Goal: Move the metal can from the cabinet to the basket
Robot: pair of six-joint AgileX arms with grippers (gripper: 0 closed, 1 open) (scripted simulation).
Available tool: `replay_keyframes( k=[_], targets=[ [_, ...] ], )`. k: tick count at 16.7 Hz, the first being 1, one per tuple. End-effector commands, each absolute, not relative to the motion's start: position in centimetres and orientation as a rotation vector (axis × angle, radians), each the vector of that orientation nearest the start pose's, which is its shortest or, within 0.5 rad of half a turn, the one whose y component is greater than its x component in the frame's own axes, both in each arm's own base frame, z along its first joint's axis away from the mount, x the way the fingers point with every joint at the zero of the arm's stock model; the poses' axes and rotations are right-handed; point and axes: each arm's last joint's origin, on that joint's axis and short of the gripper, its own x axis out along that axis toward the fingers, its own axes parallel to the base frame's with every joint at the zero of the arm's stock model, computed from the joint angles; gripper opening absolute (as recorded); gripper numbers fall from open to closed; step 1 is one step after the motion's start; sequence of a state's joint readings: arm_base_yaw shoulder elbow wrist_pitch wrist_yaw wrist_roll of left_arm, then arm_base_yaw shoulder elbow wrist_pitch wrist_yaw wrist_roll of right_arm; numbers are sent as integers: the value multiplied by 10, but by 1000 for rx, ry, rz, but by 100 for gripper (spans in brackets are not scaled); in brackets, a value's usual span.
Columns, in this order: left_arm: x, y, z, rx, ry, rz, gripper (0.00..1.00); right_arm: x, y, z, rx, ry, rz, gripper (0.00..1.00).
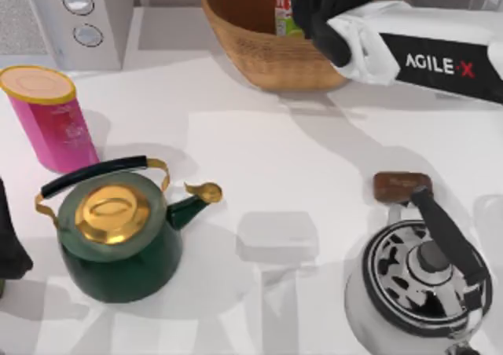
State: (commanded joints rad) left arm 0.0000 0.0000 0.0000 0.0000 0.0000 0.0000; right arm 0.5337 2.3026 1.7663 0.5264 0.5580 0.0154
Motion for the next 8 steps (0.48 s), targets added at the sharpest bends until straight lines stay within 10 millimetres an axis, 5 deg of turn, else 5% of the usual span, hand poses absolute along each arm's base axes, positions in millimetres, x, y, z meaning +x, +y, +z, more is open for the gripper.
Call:
replay_keyframes(
  k=[5, 8],
  targets=[
    [106, -1, 160, 0, 0, 0, 100, 466, 265, 224, 1, 1, 6, 100],
    [106, -1, 160, 0, 0, 0, 100, 457, 248, 246, 3, -6, 11, 100]
  ],
)
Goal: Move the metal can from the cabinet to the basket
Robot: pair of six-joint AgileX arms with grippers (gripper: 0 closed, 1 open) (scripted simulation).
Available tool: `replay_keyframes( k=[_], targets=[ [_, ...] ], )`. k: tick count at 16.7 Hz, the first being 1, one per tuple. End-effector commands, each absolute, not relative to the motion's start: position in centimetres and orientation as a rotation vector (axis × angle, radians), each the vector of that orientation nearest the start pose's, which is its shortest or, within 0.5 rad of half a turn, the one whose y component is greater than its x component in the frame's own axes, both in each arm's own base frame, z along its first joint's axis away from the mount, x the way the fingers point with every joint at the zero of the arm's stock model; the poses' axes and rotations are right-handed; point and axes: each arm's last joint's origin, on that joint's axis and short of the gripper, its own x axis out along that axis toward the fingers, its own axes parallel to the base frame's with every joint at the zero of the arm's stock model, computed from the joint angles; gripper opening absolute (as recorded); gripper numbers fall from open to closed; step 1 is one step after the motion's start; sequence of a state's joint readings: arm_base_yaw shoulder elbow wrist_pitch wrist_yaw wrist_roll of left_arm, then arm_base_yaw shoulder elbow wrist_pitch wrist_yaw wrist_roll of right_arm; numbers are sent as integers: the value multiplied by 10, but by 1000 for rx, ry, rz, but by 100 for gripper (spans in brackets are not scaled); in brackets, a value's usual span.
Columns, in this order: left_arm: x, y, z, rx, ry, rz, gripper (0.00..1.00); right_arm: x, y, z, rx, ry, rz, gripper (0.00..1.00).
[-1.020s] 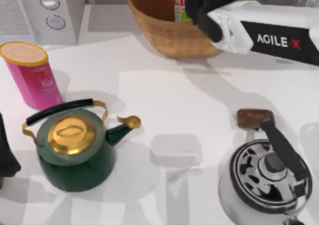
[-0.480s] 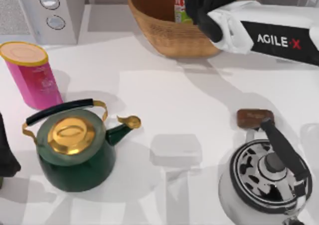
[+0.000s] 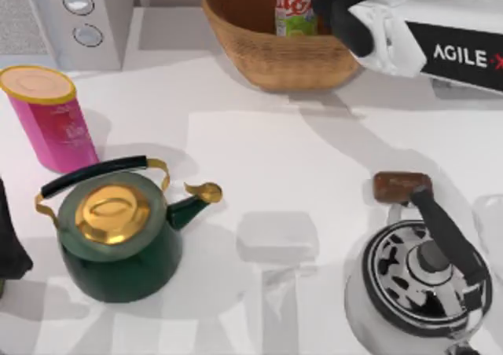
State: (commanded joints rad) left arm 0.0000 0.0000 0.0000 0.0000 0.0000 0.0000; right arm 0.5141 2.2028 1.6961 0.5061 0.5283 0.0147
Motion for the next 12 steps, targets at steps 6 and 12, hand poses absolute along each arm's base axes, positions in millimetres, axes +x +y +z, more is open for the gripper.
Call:
replay_keyframes(
  k=[6, 12],
  targets=[
    [106, -1, 160, 0, 0, 0, 100, 386, 161, 319, -1, -11, 12, 100],
    [106, -1, 160, 0, 0, 0, 100, 238, 57, 346, 8, -61, 1, 100]
  ],
)
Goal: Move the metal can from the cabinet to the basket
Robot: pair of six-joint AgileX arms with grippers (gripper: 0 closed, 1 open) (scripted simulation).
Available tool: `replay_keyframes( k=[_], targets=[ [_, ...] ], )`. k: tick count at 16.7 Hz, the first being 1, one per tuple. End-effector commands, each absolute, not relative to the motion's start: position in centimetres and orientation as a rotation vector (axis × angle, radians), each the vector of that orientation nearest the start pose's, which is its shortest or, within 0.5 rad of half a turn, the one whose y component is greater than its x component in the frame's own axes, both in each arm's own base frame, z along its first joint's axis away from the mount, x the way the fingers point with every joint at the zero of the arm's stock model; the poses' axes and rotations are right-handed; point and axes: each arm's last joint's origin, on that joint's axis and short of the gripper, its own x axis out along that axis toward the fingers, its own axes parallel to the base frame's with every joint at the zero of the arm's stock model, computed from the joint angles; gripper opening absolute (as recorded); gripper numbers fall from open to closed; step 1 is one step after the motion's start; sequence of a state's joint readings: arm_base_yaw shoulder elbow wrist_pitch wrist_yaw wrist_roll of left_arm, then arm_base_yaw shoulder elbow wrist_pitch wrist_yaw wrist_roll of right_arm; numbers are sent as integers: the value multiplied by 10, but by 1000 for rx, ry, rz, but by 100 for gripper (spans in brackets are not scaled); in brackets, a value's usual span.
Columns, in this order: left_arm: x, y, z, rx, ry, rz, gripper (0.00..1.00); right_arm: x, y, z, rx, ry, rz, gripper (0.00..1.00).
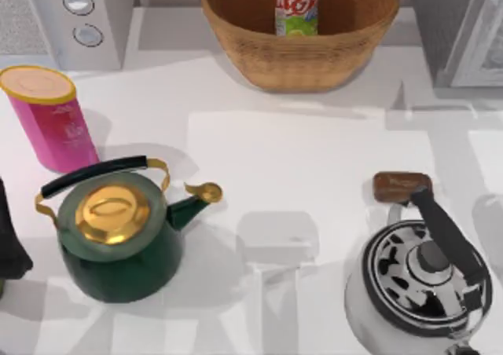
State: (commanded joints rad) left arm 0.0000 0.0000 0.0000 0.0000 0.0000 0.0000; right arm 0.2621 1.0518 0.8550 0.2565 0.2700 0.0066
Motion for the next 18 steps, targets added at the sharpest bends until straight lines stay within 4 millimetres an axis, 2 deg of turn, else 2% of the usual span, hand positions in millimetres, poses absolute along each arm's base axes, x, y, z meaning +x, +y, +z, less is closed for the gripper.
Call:
replay_keyframes(
  k=[2, 4, 7, 10, 12, 14, 18],
  targets=[
    [106, -1, 160, 0, 0, 0, 100, 189, 34, 325, 8, -73, -2, 100],
    [106, -1, 160, 0, 0, 0, 100, 151, 19, 294, 6, -78, -4, 100],
    [106, -1, 160, 0, 0, 0, 100, 118, 7, 239, 2, -62, -4, 100],
    [106, -1, 160, 0, 0, 0, 100, 108, 2, 190, 0, -27, -1, 100],
    [106, -1, 160, 0, 0, 0, 100, 106, 0, 169, 0, -8, 0, 100],
    [106, -1, 160, 0, 0, 0, 100, 106, -1, 160, 0, 0, 0, 100],
    [106, -1, 160, 0, 0, 0, 100, 106, -1, 160, 0, 0, 0, 100]
  ],
)
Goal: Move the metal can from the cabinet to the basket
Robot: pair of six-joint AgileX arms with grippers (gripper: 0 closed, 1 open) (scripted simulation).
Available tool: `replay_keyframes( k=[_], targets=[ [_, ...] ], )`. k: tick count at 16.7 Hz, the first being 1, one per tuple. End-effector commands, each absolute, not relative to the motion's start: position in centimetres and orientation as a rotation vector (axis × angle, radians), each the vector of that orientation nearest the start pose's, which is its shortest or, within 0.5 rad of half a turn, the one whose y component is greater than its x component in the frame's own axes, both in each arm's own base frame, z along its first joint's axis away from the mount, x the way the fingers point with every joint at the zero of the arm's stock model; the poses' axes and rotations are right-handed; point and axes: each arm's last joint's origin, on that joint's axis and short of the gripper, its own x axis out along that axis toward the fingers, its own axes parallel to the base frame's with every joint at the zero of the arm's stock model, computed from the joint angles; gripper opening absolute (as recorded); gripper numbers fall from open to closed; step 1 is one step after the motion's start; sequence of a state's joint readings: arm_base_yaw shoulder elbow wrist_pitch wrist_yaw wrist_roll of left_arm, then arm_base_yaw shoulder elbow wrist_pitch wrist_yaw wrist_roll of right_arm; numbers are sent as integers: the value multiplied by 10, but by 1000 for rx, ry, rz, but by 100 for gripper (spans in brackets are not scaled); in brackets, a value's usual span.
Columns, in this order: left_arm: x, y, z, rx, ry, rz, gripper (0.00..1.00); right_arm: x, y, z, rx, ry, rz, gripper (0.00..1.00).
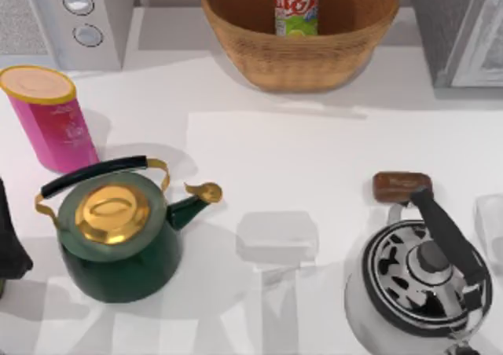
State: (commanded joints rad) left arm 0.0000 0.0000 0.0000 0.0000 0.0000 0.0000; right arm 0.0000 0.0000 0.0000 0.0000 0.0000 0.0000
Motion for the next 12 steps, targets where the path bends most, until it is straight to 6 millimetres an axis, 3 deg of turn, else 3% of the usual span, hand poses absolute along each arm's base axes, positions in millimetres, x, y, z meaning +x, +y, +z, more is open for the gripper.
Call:
replay_keyframes(
  k=[3, 7, 12],
  targets=[
    [106, -1, 160, 0, 0, 0, 100, 106, -1, 162, 0, -5, 4, 100],
    [106, -1, 160, 0, 0, 0, 100, 112, -8, 183, -8, -54, 20, 100],
    [106, -1, 160, 0, 0, 0, 100, 135, -34, 211, -35, -86, 35, 100]
  ],
)
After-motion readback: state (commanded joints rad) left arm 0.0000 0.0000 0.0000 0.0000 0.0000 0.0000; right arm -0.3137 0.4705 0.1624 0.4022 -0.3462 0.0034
